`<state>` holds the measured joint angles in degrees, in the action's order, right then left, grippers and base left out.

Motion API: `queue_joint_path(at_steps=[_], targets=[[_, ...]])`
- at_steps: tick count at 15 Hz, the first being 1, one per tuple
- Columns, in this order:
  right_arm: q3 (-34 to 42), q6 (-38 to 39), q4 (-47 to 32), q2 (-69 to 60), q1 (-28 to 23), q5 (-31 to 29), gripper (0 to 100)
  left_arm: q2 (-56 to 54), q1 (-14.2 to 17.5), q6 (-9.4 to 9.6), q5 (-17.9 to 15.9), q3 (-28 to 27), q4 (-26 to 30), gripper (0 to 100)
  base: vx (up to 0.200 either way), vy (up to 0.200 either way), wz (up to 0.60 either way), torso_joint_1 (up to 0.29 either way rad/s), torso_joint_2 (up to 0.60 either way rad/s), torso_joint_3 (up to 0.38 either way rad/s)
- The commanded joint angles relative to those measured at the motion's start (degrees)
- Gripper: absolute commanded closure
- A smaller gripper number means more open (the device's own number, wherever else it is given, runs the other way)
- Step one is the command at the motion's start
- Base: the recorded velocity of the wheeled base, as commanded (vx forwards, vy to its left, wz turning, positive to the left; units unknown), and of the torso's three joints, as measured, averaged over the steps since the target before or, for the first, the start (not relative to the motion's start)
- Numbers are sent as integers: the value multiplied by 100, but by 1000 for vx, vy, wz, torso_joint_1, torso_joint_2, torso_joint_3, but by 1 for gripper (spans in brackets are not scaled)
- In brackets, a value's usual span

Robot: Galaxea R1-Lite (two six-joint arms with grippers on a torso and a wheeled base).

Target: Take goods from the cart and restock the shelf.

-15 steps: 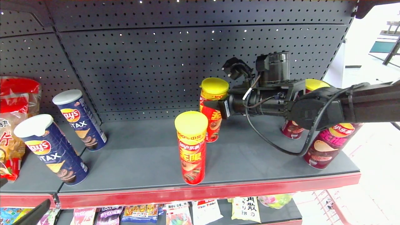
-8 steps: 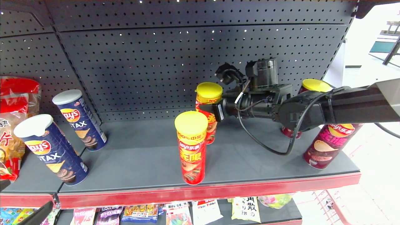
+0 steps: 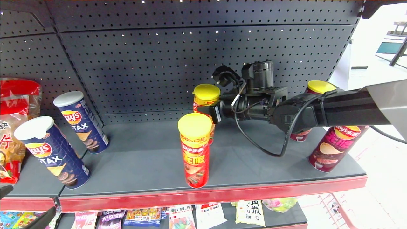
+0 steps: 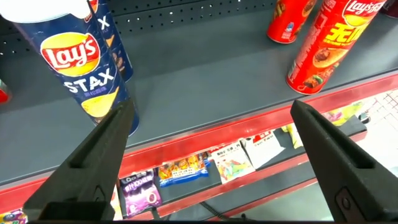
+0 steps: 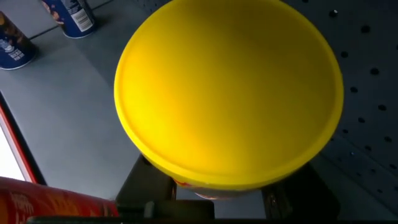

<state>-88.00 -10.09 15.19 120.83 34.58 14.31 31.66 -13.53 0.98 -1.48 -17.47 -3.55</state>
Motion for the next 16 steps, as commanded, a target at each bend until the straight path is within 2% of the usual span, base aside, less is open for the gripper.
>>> queue_joint_path(at_steps=[1,10,11,16], targets=[[-15,-1,2,19,22,1,100,7,0,-1,-2,7,-6,0,0,0,0,0,0,0],[64,-1,10,2,66,-16,100,7,0,-1,-2,15,3,0,0,0,0,0,0,0],[82,-1,10,2,66,-16,0,-2,0,-1,-2,15,3,0,0,0,0,0,0,0],[90,7,19,-60,66,-16,0,-2,0,-1,-2,51,-6,0,0,0,0,0,0,0]])
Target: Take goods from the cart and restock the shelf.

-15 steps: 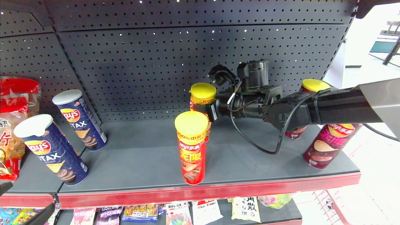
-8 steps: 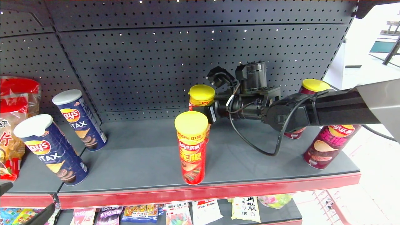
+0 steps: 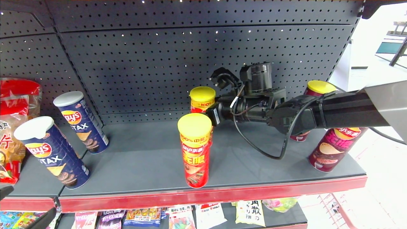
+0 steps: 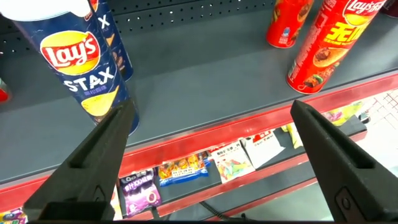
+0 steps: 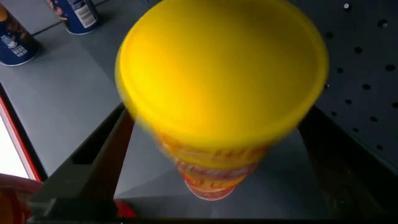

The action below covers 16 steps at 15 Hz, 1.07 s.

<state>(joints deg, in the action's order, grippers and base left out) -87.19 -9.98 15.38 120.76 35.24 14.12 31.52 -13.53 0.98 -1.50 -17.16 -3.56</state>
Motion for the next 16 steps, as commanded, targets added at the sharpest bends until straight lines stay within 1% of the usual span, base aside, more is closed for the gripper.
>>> queue_joint_path(at_steps=[1,2,6,10,14,16], targets=[[61,5,0,-114,0,-5,0,-15,0,-1,1,47,-4,0,0,0,0,0,0,0],[105,5,-9,-158,0,-14,0,-24,0,-1,1,55,-4,0,0,0,0,0,0,0],[765,23,8,-756,-61,-58,0,-24,0,-1,-52,55,-4,0,0,0,0,0,0,0],[1169,32,0,-1090,-176,-111,0,20,0,17,-61,20,-13,0,0,0,0,0,0,0],[1652,190,0,-1424,-272,-489,0,-6,-9,52,-61,3,-13,0,0,0,0,0,0,0],[2021,278,-9,-1749,-369,-761,0,3,-18,61,-70,-15,-31,0,0,0,0,0,0,0]])
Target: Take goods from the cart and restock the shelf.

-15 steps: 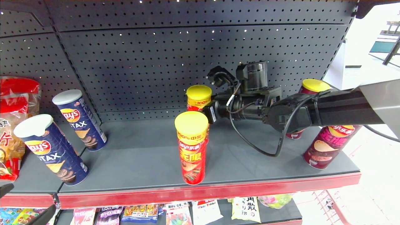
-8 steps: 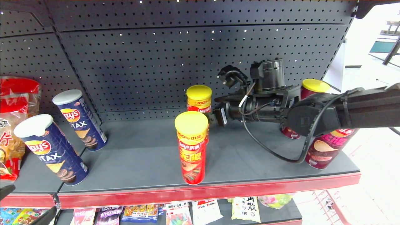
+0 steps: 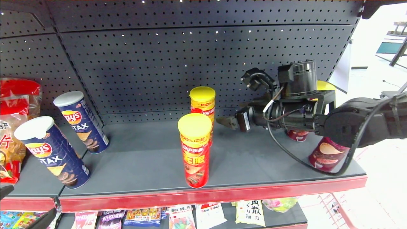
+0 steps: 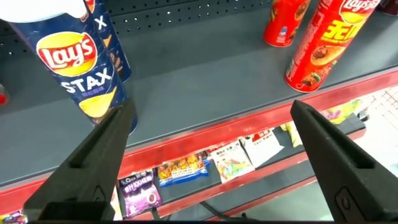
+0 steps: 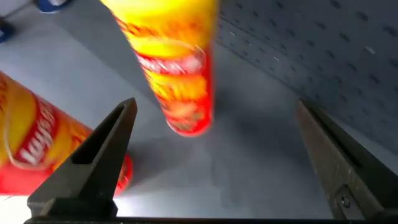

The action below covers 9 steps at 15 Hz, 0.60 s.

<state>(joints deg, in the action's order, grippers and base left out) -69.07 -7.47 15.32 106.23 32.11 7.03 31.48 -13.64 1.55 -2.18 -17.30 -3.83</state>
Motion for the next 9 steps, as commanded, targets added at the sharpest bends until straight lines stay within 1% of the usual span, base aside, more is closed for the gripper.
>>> queue_joint_path(at_steps=[1,2,4,5,7,8,9], targets=[[456,35,-3,-472,-65,-158,0,25,-16,3,-37,-2,-4,0,0,0,0,0,0,0],[816,53,-3,-735,-56,-246,0,43,-16,30,-89,-10,-4,0,0,0,0,0,0,0],[1634,71,6,-1350,50,-299,0,78,-16,258,-116,7,14,0,0,0,0,0,0,0],[1889,71,-3,-1605,94,-299,0,87,-16,302,-116,34,22,0,0,0,0,0,0,0],[2636,62,-3,-2475,234,-299,0,175,-16,337,-116,25,31,0,0,0,0,0,0,0],[3198,53,-21,-3266,393,-299,0,306,-16,522,-116,42,31,0,0,0,0,0,0,0],[3541,44,-29,-3811,472,-308,0,412,-16,707,-133,51,31,0,0,0,0,0,0,0]])
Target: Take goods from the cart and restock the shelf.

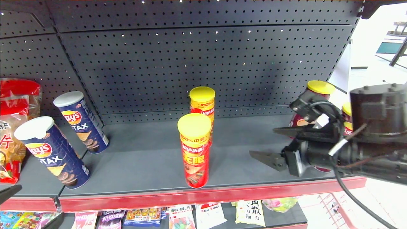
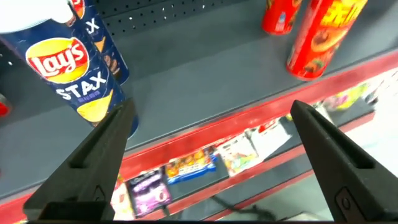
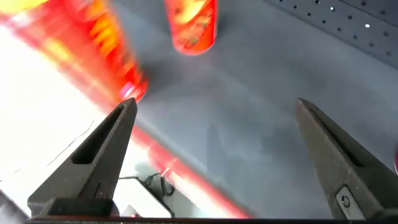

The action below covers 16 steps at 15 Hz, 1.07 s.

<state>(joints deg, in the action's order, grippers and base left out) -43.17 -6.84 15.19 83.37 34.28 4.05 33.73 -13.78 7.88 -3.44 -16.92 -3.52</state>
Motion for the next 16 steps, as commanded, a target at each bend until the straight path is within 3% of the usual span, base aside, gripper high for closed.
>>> queue_joint_path(at_steps=[1,3,5,6,9,11,13,16], targets=[[1188,-19,-34,-1921,272,-62,0,283,-2,153,-34,13,-8,0,0,0,0,0,0,0],[1821,-10,-51,-2844,193,-449,0,450,-2,170,-184,66,-17,0,0,0,0,0,0,0],[2286,-19,-42,-3864,-290,-1714,0,960,-134,144,-315,110,-157,0,0,0,0,0,0,0],[2339,7,-51,-4145,-484,-1969,0,1303,-231,65,-315,119,-412,0,0,0,0,0,0,0],[2348,-19,-60,-4558,-853,-1978,0,3017,-679,-497,-307,-39,-2109,0,0,0,0,0,0,0],[2383,16,-60,-4558,-1073,-1969,0,4080,-758,-533,-289,-92,-2979,0,0,0,0,0,0,0],[2374,95,-51,-4558,-1178,-1969,0,4809,-846,-577,-298,-118,-3471,0,0,0,0,0,0,0],[2374,148,-60,-4619,-1187,-1987,0,5653,-1083,-911,-518,-180,-4042,0,0,0,0,0,0,0]])
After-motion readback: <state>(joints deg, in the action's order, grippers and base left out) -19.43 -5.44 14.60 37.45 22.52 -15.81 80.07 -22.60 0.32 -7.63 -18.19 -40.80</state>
